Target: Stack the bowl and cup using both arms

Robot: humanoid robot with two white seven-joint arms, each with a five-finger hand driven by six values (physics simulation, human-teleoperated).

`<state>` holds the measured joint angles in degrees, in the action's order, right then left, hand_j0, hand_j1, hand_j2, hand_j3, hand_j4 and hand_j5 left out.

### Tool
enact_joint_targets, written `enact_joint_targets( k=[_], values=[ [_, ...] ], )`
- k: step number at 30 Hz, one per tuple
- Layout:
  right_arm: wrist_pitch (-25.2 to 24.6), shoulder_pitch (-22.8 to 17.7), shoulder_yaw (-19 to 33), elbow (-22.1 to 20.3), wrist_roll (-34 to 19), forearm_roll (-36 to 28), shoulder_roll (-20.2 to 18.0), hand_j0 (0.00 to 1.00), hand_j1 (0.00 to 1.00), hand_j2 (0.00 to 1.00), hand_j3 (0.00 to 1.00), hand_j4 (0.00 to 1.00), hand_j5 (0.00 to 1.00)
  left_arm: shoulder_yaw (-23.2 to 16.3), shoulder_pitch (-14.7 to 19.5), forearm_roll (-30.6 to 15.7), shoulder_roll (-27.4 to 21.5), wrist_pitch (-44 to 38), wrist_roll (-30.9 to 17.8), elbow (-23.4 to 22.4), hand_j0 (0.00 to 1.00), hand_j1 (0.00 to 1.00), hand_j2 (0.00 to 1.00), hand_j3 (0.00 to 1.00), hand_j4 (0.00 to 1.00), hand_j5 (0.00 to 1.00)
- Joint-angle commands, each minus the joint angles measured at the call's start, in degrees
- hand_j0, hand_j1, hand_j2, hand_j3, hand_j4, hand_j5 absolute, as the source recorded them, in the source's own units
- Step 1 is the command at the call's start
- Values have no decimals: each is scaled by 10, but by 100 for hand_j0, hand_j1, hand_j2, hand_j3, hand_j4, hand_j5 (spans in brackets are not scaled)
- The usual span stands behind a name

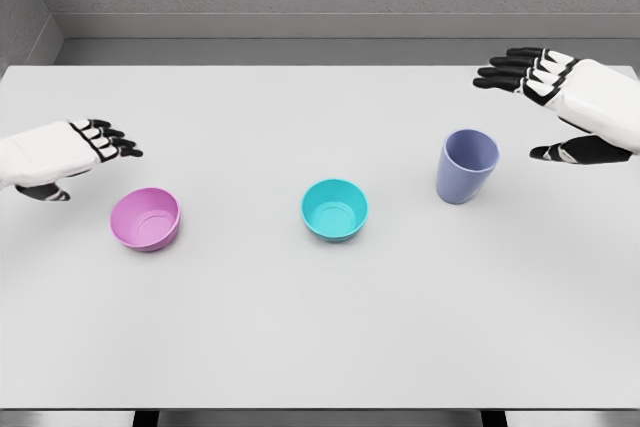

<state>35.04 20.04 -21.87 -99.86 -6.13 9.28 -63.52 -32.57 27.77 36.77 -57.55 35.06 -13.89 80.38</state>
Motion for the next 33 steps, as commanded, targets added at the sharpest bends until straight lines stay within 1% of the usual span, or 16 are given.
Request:
enact_joint_targets(
  k=[1, 3, 8, 10, 11, 18, 23, 33],
  values=[
    [0, 0, 2, 0, 0, -4, -1, 100, 100, 100, 100, 100, 100, 1, -1, -4, -1, -1, -13, 15, 100, 100, 100, 100, 100, 100],
    [0, 0, 2, 0, 0, -4, 0, 100, 100, 100, 100, 100, 100, 0, -8, -14, -1, -1, -13, 34, 100, 100, 100, 100, 100, 100],
    [0, 1, 2, 1, 1, -4, 2, 100, 100, 100, 100, 100, 100, -4, -16, -13, 2, -1, -14, 47, 100, 100, 100, 100, 100, 100],
    [0, 1, 2, 1, 1, -4, 16, 100, 100, 100, 100, 100, 100, -6, -18, -13, 4, -1, -14, 52, 100, 100, 100, 100, 100, 100],
    [0, 1, 2, 1, 0, -4, 17, 100, 100, 100, 100, 100, 100, -6, -27, -11, 4, -1, -14, 58, 100, 100, 100, 100, 100, 100],
    [0, 1, 2, 5, 1, -4, 17, 100, 100, 100, 100, 100, 100, -14, -29, -9, 7, -1, -23, 63, 100, 100, 100, 100, 100, 100],
    [0, 2, 2, 5, 0, -4, 21, 100, 100, 100, 100, 100, 100, -19, -29, -9, 22, -1, -23, 64, 100, 100, 100, 100, 100, 100],
    [0, 1, 2, 8, 1, -4, 20, 100, 100, 100, 100, 100, 100, -23, -32, -9, 21, -1, -23, 77, 100, 100, 100, 100, 100, 100]
  ],
)
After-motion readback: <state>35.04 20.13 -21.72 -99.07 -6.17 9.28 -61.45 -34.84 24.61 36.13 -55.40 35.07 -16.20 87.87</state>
